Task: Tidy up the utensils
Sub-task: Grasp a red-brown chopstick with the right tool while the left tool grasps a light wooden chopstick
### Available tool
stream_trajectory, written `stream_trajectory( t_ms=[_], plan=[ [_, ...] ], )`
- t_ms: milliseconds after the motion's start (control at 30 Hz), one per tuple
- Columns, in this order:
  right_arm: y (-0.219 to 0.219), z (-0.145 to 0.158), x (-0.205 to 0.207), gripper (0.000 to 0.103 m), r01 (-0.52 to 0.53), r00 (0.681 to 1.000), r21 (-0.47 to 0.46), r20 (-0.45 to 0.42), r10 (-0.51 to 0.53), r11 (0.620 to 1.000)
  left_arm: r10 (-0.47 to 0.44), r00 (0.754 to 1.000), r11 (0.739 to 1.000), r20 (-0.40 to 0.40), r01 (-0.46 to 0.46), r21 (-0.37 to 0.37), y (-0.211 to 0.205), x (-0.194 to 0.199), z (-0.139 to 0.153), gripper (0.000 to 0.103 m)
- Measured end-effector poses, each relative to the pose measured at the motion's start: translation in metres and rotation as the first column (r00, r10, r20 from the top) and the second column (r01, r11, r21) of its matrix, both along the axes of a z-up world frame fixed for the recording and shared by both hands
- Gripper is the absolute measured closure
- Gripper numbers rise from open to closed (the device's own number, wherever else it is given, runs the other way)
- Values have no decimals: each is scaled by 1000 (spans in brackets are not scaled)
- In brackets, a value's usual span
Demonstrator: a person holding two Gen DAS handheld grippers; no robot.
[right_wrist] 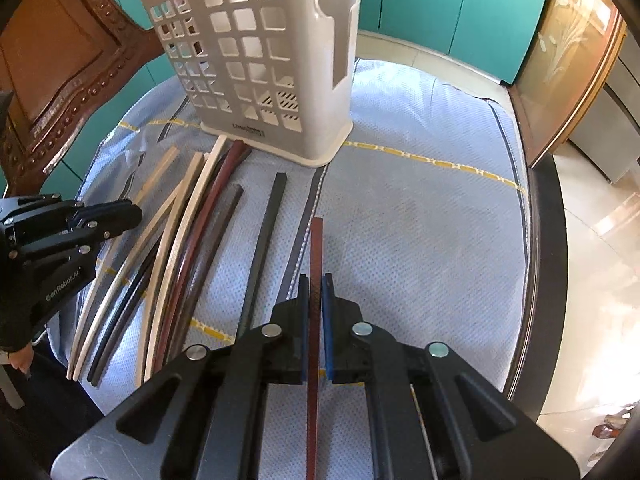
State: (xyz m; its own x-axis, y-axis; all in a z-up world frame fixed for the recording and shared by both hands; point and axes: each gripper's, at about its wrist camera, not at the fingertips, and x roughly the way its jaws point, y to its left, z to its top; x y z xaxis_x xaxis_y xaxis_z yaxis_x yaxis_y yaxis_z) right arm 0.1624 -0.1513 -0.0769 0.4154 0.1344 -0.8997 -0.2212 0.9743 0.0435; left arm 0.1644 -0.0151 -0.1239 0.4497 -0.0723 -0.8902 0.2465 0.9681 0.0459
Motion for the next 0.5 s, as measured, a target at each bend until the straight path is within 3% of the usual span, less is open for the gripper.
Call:
stream_trajectory(
  t_ms=[500],
  plan=[
    [5, -12, -3, 96, 3, 1000, -12, -17, -4, 1000, -2, 1000, 1000, -14, 2, 18, -2, 13, -13, 96]
  ],
)
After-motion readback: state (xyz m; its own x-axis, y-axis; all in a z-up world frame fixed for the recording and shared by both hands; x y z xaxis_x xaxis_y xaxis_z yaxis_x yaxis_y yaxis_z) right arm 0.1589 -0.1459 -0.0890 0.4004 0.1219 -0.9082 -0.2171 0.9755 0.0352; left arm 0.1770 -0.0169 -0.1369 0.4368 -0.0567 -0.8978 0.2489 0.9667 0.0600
